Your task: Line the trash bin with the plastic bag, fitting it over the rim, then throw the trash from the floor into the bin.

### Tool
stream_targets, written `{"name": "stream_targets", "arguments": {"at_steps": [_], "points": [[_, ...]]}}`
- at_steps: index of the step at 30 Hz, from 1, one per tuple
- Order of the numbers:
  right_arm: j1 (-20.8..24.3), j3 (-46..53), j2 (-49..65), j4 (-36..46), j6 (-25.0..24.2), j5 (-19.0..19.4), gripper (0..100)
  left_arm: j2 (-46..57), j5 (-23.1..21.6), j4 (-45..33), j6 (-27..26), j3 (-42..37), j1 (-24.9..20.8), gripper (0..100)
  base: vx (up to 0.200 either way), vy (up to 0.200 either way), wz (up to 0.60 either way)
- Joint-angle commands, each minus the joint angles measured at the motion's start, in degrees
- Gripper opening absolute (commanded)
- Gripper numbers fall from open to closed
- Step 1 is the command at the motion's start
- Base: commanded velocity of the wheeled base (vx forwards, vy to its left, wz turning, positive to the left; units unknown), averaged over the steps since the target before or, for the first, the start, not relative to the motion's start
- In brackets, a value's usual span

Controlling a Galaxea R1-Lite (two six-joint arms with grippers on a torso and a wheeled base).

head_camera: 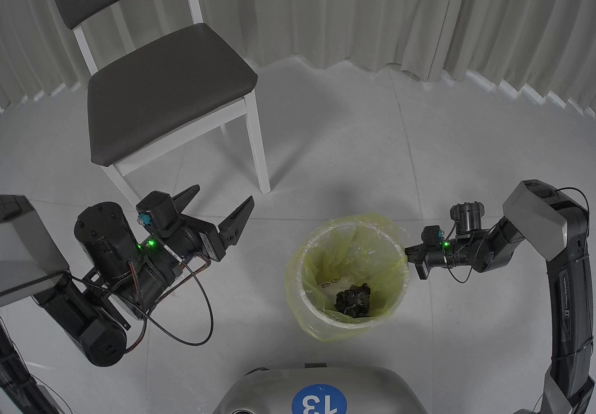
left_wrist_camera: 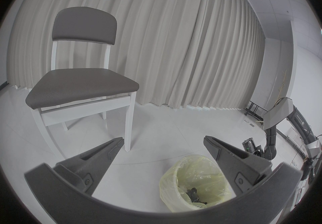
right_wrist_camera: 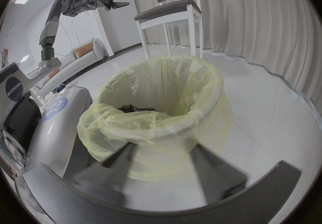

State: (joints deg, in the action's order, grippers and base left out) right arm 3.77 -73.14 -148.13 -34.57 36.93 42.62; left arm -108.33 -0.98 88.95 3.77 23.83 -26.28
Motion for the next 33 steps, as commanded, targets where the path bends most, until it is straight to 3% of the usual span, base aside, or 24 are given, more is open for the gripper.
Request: {"name": "stream_targets", "arguments": {"at_steps": [1, 18, 24, 33], "points": [[0.8, -3.4, -1.5, 1.0, -0.9, -0.1, 0, 0.4, 0.0, 1.0, 0.0, 0.0, 0.1, 100, 0.000, 0.000, 0.00], [1.6, -5.2, -2.6, 4.3, -1.3, 0.0, 0, 0.7, 0.0, 1.0, 0.2, -0.6, 0.0, 100, 0.000, 0.000, 0.00], [1.3, -11.1, -3.2, 13.7, -4.1, -2.3, 0, 0.4, 0.1, 1.0, 0.2, -0.4, 0.0, 100, 0.000, 0.000, 0.00], [1.2, -15.3, -5.9, 13.0, -6.2, -2.5, 0, 0.8, 0.1, 1.0, 0.2, -0.5, 0.0, 100, 0.000, 0.000, 0.00]]}}
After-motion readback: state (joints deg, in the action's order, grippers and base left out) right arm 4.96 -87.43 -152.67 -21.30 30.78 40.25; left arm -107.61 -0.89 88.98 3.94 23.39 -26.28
